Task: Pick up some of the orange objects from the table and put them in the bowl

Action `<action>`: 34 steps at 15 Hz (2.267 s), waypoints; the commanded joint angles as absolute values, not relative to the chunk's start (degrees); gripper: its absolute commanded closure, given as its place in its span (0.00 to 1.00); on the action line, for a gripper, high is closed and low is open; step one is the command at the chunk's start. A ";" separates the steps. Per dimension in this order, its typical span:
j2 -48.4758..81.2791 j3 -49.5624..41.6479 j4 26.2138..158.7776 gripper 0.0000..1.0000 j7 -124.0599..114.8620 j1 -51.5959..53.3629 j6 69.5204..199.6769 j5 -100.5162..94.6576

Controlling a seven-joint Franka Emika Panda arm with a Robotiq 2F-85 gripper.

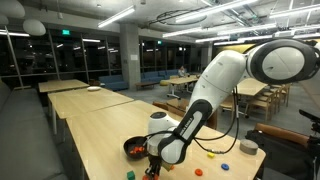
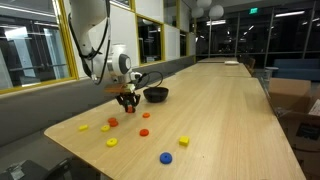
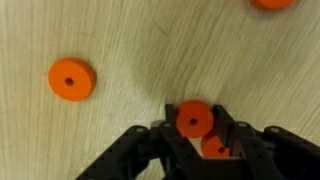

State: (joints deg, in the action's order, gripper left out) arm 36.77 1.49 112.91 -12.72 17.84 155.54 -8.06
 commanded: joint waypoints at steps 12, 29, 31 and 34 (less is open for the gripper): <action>31.45 -5.64 110.29 0.75 -17.36 19.44 156.14 -11.88; 44.99 -3.38 86.88 0.19 -11.69 13.38 150.56 -9.22; 44.94 -3.31 86.67 0.03 -11.78 13.49 149.48 -9.37; 42.69 -3.90 89.55 0.00 -12.99 14.75 150.06 -10.30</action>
